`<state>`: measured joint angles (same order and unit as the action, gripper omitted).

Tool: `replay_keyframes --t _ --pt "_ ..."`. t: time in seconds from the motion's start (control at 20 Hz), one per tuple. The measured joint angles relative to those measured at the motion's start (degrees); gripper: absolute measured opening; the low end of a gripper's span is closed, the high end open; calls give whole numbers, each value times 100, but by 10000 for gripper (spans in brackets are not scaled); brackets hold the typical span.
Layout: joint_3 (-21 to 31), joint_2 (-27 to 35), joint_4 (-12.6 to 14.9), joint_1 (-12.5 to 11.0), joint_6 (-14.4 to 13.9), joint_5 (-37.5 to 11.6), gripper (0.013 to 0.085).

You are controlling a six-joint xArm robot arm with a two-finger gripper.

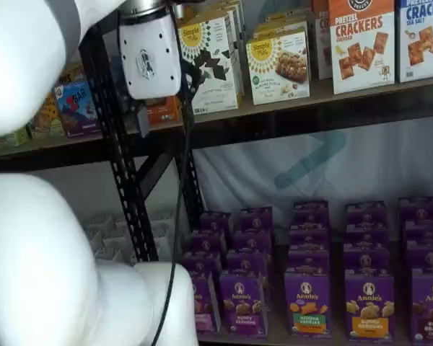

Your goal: Pick up the purple box with a pink patch in the middle, on the bottom shelf, the first box from the left

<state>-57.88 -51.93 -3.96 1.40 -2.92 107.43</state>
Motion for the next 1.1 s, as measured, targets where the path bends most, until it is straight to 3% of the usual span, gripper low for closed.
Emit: replay_keyframes --t 0.3,0.7,1.1 --pt "494 -132 196 249 -180 -433 850" --pt "1220 -185 283 385 -296 -1022 850" --pt "2247 -220 -2 290 -186 -2013 850"
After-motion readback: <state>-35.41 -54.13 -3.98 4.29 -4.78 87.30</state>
